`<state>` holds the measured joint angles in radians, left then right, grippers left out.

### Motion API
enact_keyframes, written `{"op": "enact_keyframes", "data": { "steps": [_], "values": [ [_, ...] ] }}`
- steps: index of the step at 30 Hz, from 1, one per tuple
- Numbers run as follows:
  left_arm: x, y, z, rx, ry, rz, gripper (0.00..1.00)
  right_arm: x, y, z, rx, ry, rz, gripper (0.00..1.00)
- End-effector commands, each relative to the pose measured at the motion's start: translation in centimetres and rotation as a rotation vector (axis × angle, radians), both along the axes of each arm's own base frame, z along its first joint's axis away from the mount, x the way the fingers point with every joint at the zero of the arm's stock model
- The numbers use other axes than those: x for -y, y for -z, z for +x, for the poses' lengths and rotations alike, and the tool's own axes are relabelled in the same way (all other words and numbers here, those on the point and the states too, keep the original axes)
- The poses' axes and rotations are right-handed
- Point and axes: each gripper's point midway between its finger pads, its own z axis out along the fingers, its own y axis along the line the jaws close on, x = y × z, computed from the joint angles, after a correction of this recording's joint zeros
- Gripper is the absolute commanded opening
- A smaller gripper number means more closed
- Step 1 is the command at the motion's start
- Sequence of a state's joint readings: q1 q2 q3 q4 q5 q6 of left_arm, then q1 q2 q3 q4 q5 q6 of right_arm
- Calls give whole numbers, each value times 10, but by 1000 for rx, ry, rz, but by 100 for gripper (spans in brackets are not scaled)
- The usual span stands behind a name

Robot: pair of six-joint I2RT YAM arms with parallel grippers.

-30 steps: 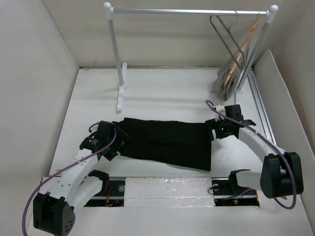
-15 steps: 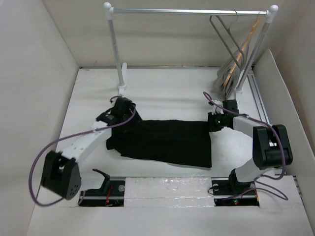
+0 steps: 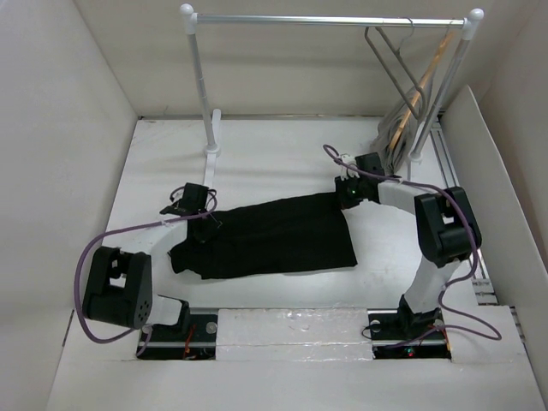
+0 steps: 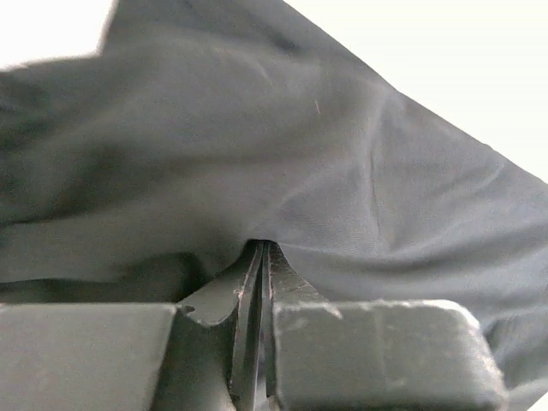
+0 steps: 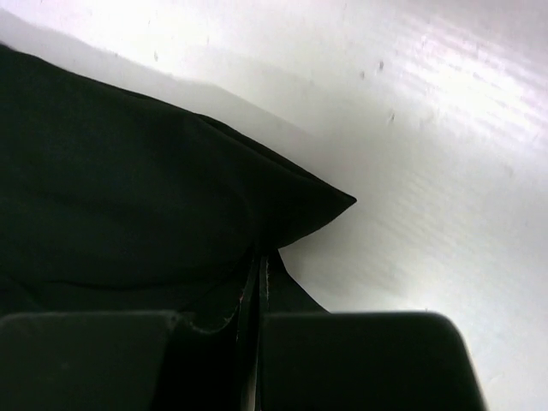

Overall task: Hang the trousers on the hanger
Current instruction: Fold the trousers at the center of the board, then pick up the hanger from the clothesline.

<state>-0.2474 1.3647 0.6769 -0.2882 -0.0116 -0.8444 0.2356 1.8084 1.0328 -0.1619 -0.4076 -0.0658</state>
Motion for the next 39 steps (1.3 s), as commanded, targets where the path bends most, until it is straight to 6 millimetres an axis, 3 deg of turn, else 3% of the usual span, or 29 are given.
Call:
{"op": "enact_keyframes", "data": {
  "steps": [1, 4, 5, 6, 7, 8, 10, 11, 13, 14, 15, 16, 17, 18, 19, 20, 21, 22, 23, 24, 25, 26, 27, 28, 30, 31, 34, 36, 39],
  "values": [
    [-22, -19, 17, 88, -26, 87, 0, -11, -13, 27, 68, 16, -10, 0],
    [-24, -38, 38, 136, -7, 126, 1, -14, -16, 27, 61, 5, -24, 0],
    [-21, -56, 50, 184, 23, 155, 4, -20, -23, 25, 78, -14, -40, 15],
    [-13, -65, 55, 207, 54, 157, 6, -23, -21, 20, 62, -24, -44, 15],
    [-9, -78, 61, 242, 76, 179, 10, -22, -34, 22, 96, -18, -69, 40],
    [2, -102, 73, 301, 107, 177, 13, -23, -41, 21, 113, -22, -84, 52],
    [33, -123, 73, 357, 207, 195, 18, -26, -58, 15, 152, -37, -138, 72],
    [48, -139, 76, 394, 237, 192, 19, -27, -78, 13, 195, -41, -147, 76],
    [83, -150, 68, 423, 311, 196, 10, -31, -97, 1, 234, -68, -197, 77],
    [98, -163, 67, 450, 330, 192, 3, -33, -122, -1, 290, -73, -192, 77],
    [111, -167, 64, 466, 354, 190, 0, -37, -133, -12, 302, -97, -203, 77],
    [125, -166, 62, 472, 389, 184, 0, -36, -147, -15, 335, -106, -227, 70],
    [152, -174, 55, 510, 444, 146, 0, -41, -173, -14, 394, -119, -220, 61],
    [166, -174, 51, 520, 476, 117, 0, -41, -202, -24, 446, -132, -208, 53],
    [183, -163, 46, 499, 525, 83, 0, -45, -225, -28, 505, -149, -205, 29],
    [201, -163, 42, 512, 549, 37, 0, -42, -246, -29, 548, -136, -198, 12],
    [212, -160, 41, 510, 572, 16, 0, -37, -291, -35, 625, -114, -168, 3],
    [228, -145, 36, 478, 619, -12, 0, -24, -314, -30, 671, -88, -151, 0],
    [242, -147, 38, 500, 639, -37, 0, -14, -336, -29, 714, -74, -129, 0],
    [255, -142, 32, 493, 672, -42, 0, -5, -376, -28, 793, -59, -84, 0],
    [263, -119, 32, 450, 693, -21, 0, -7, -393, -28, 827, -127, -20, 0],
    [272, -118, 32, 446, 705, -23, 0, 23, -406, -14, 844, -73, -25, 0],
    [279, -110, 27, 426, 728, -19, 0, 30, -414, -12, 839, -85, -5, 0],
    [283, -95, 26, 405, 741, 6, 0, 30, -442, -8, 892, -125, 23, 0],
    [290, -89, 21, 424, 760, 29, 0, 53, -456, 0, 895, -76, -27, 16],
    [292, -85, 17, 427, 781, 38, 0, 65, -489, -1, 978, -45, -71, 34],
    [296, -71, 6, 407, 812, 10, 0, 96, -489, 23, 964, 16, -128, 56],
    [296, -64, 2, 389, 823, 1, 0, 117, -486, 38, 959, 39, -130, 58],
    [294, -57, -1, 377, 830, 6, 11, 129, -464, 57, 902, 32, -109, 59]
  ]
}}
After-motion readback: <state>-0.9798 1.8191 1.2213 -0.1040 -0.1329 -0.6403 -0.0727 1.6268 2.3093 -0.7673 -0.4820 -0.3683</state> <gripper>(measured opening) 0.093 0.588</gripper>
